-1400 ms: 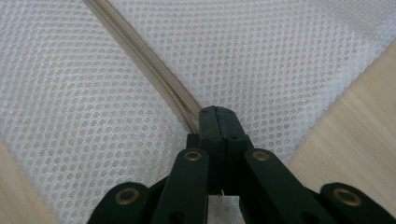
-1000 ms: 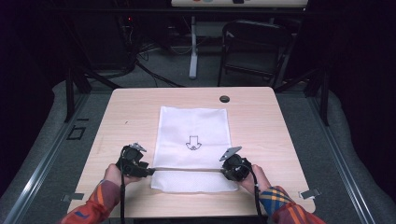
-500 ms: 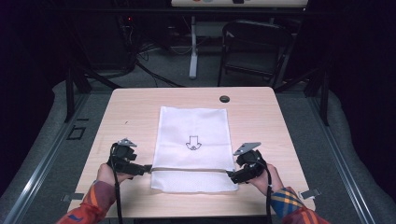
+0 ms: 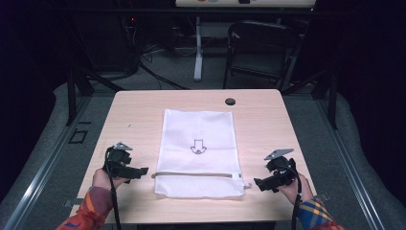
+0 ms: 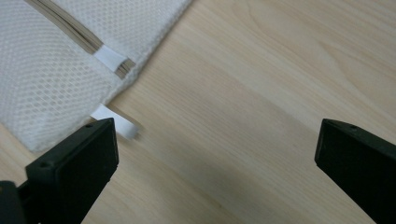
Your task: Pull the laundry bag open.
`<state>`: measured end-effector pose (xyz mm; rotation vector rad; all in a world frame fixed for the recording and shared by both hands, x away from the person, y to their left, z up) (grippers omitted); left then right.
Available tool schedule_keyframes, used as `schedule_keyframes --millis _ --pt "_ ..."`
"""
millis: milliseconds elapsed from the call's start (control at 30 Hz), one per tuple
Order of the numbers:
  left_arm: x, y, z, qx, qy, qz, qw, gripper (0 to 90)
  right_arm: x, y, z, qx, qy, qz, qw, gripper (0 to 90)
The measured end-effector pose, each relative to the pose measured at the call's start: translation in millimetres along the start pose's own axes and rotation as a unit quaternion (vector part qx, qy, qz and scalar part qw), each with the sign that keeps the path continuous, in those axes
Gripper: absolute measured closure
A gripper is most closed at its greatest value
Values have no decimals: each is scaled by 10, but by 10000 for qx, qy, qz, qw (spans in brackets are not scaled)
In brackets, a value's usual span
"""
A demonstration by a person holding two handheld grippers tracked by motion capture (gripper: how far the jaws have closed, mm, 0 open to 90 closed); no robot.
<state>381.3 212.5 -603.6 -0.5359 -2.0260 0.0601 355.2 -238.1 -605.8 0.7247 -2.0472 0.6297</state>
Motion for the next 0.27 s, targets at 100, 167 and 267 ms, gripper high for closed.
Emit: schedule_keyframes --millis 100,167,267 --pt "-54 28 33 -120 146 -111 9998 130 -7 -35 58 -48 69 -18 10000 0" --pt "-82 34 44 -132 205 -143 9996 123 -7 -55 74 -69 93 14 9999 0" --pt "-100 47 59 -135 300 -150 9993 122 -21 -72 92 -40 134 51 9999 0"
Point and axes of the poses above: each handheld gripper's, and its own axes: x roughly backward along the jaws, z roughly out of its underside, y roughly to its left, the point moved 9 cm from there along -x, roughly forward along the jaws, and after that the axes turned 13 degrees about x, right-handed, at the moved point
